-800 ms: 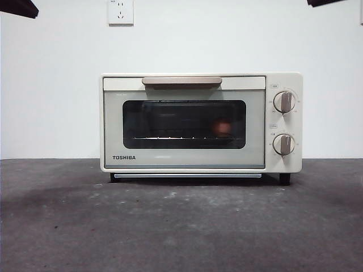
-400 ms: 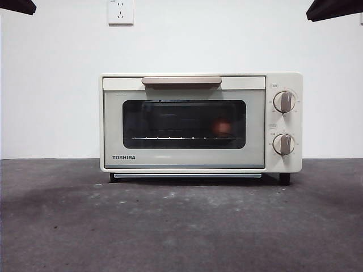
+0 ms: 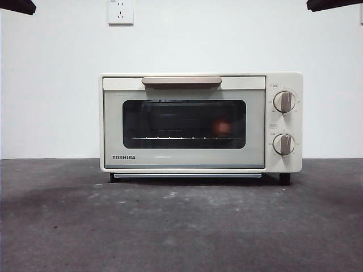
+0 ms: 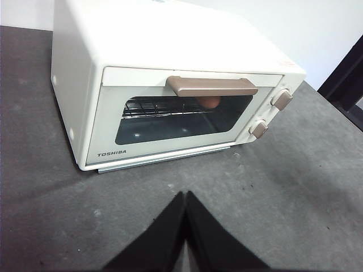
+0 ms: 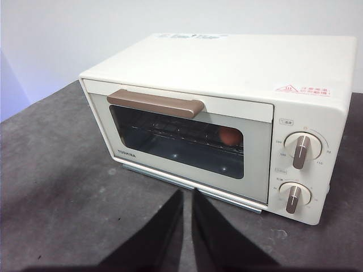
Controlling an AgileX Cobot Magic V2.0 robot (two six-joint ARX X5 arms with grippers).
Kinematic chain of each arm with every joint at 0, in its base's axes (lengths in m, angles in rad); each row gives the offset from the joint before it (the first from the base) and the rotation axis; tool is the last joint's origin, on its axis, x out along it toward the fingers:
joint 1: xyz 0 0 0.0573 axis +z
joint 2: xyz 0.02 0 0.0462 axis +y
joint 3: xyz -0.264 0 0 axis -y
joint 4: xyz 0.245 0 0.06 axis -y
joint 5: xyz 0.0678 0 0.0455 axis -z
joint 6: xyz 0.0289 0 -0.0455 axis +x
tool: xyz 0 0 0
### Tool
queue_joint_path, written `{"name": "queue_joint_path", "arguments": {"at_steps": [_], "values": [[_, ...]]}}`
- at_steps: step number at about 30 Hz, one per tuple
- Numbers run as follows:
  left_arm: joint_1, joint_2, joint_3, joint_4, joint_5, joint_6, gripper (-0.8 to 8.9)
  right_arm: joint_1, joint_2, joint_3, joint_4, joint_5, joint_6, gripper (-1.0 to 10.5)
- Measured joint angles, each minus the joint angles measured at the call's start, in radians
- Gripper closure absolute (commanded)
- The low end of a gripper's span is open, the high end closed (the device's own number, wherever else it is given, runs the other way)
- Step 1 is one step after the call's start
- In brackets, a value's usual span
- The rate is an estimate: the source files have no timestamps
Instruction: Eggoven
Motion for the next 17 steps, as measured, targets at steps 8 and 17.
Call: {"name": "queue_joint_path", "arguments": {"at_steps": [8,17], "values": [[0.040,-0.050,-0.001,0.043,-0.102,0.173,8.06,0.000,0.000,0.000,0.000,0.000,0.000,9.4],[0.223,-0.307,-0.213,0.306,-0.158,0.344,8.06,0.000,0.000,0.000,0.000,0.016,0.000,9.4]]}}
